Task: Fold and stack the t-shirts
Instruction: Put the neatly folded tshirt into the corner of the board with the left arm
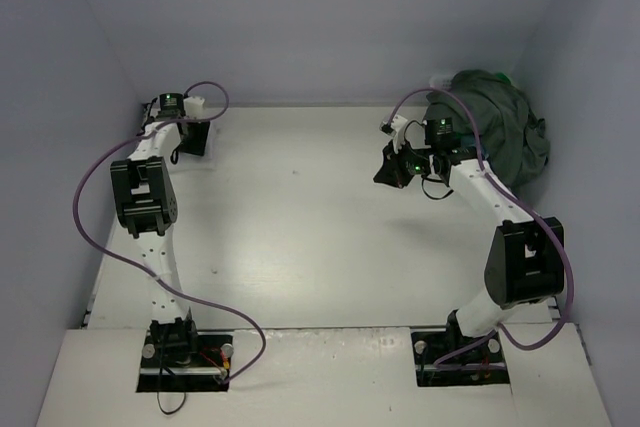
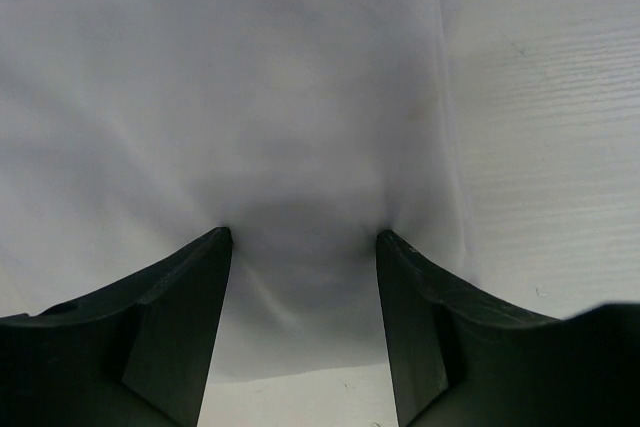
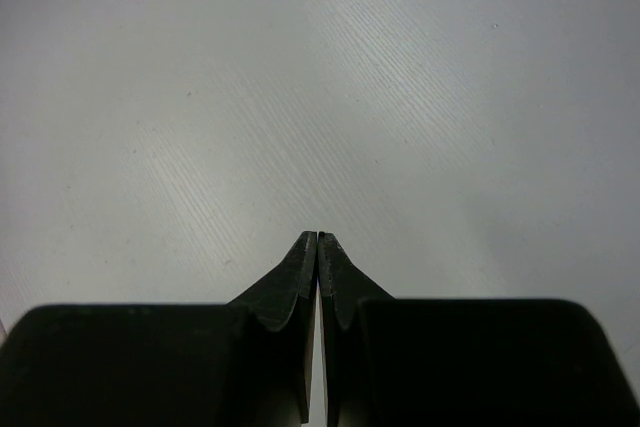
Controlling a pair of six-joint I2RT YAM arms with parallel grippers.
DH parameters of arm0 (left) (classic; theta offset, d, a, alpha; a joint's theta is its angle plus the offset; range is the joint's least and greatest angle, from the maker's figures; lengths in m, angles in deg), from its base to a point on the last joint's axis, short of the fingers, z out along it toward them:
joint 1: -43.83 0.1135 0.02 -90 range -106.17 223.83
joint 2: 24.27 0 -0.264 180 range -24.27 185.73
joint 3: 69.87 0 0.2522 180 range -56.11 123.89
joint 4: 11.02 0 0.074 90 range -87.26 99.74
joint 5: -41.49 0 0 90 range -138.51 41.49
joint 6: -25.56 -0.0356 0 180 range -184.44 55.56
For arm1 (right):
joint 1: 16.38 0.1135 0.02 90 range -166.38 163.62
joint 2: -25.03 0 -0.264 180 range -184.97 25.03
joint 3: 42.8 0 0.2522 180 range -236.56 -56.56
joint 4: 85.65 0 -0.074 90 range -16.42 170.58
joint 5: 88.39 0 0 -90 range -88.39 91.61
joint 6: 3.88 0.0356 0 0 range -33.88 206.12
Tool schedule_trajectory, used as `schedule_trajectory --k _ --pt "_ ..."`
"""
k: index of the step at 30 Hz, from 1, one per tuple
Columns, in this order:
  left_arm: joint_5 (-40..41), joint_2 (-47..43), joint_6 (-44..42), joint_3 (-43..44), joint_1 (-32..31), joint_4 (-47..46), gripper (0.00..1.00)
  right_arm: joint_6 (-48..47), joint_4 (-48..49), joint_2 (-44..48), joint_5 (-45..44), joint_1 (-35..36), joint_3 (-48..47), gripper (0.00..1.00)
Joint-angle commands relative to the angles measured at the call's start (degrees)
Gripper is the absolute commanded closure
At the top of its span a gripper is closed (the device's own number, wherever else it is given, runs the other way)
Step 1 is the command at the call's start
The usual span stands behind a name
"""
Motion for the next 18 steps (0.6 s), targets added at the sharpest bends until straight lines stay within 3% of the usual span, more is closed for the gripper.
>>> schedule_trajectory --k 1,9,18 --pt "-1.1 -1.5 0.1 0.7 0.2 -0.5 0.46 -0.3 1.2 1.4 2.0 -0.5 -0.6 1.0" --pt "-0.6 -4.3 1.5 1.1 0.2 -1.6 0.46 -0.1 1.3 1.5 1.5 -0.6 -0.8 1.0" --pt "-4.8 -13.9 5.2 11.5 0.2 8.9 0.46 -0.2 1.7 1.0 -2.4 -1.7 -2.5 0.98"
